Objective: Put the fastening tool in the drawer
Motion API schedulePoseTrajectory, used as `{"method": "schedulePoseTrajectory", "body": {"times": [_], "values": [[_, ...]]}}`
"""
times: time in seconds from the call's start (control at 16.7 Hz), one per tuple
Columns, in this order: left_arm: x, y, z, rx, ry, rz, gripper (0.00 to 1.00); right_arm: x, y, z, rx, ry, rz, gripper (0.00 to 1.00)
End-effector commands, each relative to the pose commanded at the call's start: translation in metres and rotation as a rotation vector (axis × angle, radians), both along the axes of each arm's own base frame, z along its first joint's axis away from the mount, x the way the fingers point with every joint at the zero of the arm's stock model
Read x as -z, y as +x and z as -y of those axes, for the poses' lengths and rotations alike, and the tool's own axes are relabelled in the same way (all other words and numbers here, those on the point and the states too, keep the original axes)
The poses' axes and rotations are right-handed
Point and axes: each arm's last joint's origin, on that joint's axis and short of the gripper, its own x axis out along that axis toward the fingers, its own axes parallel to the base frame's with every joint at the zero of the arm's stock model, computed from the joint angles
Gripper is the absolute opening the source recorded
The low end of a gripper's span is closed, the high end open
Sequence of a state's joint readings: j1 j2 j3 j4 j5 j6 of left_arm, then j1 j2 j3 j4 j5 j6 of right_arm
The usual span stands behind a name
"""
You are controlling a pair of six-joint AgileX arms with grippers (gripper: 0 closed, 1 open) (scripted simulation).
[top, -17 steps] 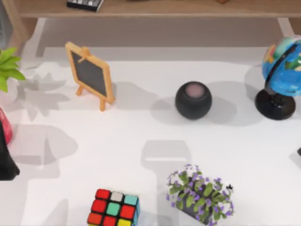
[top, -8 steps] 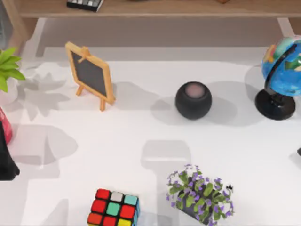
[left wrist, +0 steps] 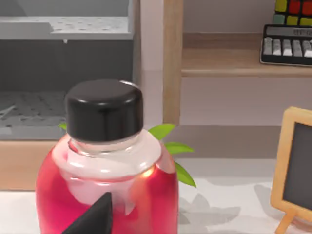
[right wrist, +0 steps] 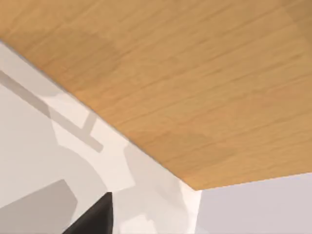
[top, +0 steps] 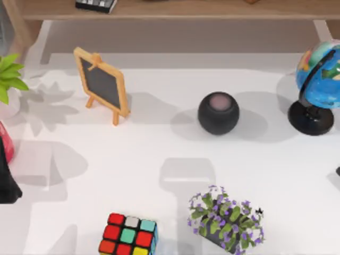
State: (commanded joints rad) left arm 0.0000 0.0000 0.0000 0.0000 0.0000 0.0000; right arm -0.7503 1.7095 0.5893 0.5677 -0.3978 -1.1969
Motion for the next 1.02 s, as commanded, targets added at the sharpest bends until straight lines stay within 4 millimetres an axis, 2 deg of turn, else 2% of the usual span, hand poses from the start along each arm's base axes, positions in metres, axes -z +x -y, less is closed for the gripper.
{"method": "schedulePoseTrajectory", "body": {"times": [0.24,0.48,0.84,1.02], "values": [[0.000,0.000,0.000,0.000,0.000,0.000,1.00,-0.013,0.020,-0.029,0.088,0.264,-0.226,1.00],[0.000,0.000,0.000,0.000,0.000,0.000,1.00,-0.030,0.043,-0.076,0.142,0.432,-0.496,1.00],[0.000,0.000,0.000,0.000,0.000,0.000,1.00,-0.057,0.060,-0.155,0.182,0.457,-0.848,1.00],[0.000,0.000,0.000,0.000,0.000,0.000,1.00,-0.067,0.061,-0.184,0.184,0.420,-0.949,1.00]]}}
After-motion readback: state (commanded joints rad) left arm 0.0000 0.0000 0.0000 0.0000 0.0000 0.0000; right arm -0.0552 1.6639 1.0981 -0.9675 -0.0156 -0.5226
